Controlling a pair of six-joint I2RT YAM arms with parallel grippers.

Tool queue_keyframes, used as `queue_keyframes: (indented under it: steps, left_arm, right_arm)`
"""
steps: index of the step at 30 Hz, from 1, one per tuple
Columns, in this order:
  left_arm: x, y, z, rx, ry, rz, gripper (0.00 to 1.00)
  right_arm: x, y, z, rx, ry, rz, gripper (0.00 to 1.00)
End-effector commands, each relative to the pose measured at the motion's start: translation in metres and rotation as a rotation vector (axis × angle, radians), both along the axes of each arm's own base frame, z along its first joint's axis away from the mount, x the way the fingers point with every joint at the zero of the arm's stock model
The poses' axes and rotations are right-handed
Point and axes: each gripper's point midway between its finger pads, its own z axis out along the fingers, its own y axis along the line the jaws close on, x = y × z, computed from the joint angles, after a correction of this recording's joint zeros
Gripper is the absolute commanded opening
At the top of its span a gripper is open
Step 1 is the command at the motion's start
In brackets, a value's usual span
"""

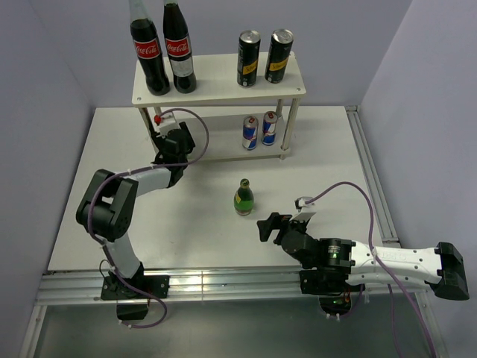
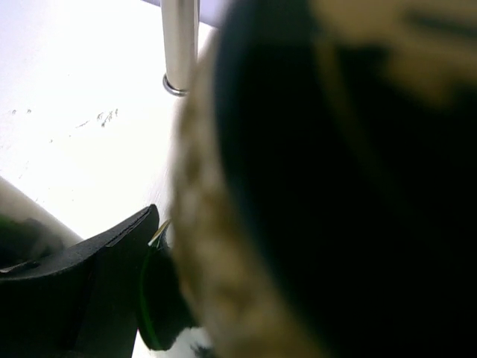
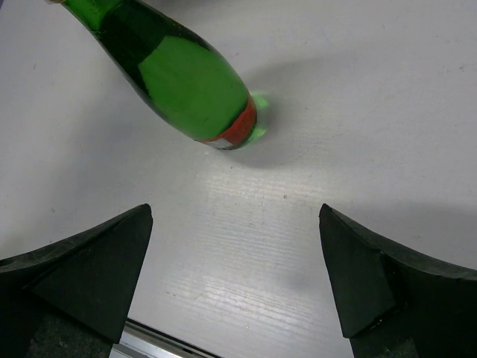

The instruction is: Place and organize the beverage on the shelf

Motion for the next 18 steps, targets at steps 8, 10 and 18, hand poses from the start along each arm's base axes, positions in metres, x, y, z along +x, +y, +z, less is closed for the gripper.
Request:
queue_keyframes:
  steps: [8, 10, 18]
  left_arm:
    - [0.047, -0.004, 0.046, -0.053, -0.182, 0.045, 0.00]
    - [0.051, -0.002, 0.042, -0.040, -0.177, 0.058, 0.00]
    - [0.059, 0.003, 0.037, -0.021, -0.161, 0.092, 0.00]
  right_arm:
    - [0.002, 0.002, 0.006, 0.022, -0.020, -0.008, 1.00]
    - [0.002, 0.002, 0.006, 0.024, -0.020, -0.008, 1.00]
    - [0.002, 0.003, 0.006, 0.020, -0.021, -0.007, 1.00]
